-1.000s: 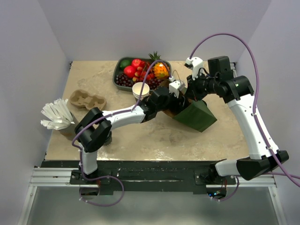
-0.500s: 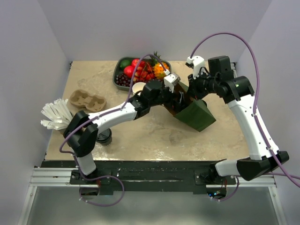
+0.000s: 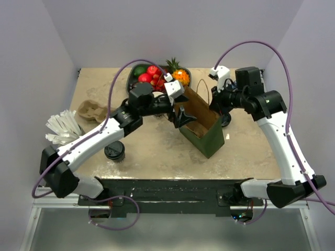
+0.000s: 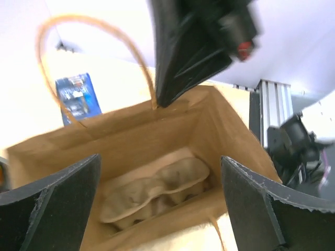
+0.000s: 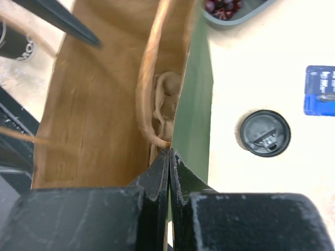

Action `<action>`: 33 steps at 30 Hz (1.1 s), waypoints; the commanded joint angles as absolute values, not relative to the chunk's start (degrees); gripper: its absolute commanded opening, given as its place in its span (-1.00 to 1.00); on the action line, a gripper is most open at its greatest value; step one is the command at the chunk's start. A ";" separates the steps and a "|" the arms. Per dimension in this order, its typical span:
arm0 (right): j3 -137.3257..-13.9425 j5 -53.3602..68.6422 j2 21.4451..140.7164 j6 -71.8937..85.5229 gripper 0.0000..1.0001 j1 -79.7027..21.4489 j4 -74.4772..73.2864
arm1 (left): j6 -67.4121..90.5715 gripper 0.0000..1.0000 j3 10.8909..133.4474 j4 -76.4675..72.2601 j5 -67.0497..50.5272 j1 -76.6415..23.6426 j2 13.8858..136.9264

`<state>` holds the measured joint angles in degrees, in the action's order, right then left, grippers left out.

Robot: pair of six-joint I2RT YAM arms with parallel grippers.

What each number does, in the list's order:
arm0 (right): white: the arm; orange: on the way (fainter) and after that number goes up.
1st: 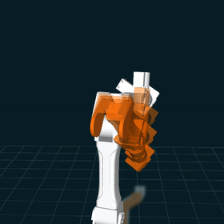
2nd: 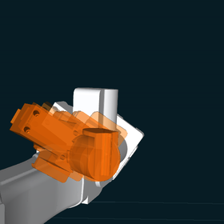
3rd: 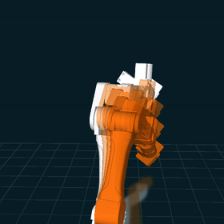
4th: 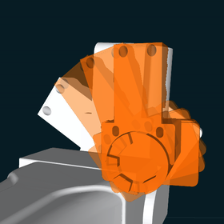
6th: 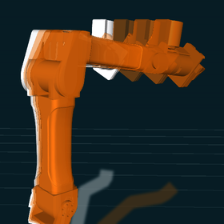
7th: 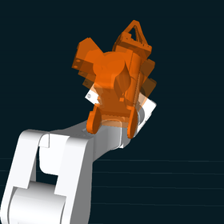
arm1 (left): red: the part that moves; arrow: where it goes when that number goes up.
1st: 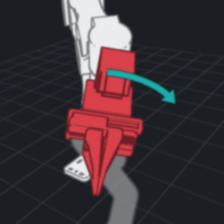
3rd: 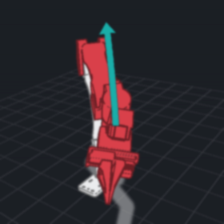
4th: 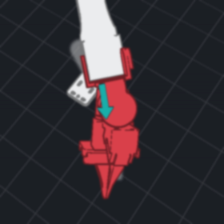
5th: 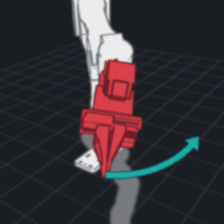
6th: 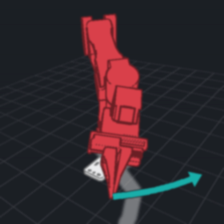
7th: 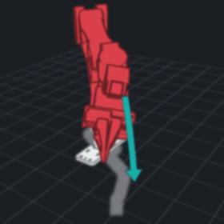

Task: Pack the takeout coffee

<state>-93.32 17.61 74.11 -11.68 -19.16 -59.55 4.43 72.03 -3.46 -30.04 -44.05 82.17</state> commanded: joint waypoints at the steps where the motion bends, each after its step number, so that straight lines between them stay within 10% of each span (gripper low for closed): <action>1: -91.76 21.88 71.81 -12.66 -1.00 -19.07 -56.60 | -9.30 0.99 72.24 5.94 -39.37 -43.24 77.44; 14: -90.17 25.75 70.66 -15.03 -1.00 -19.16 -55.99 | -54.29 0.99 83.83 39.28 -44.40 -44.29 79.71; 33: -83.33 29.88 64.69 -19.24 -1.00 -19.68 -50.62 | -44.48 0.58 73.84 35.44 -46.41 -49.92 81.22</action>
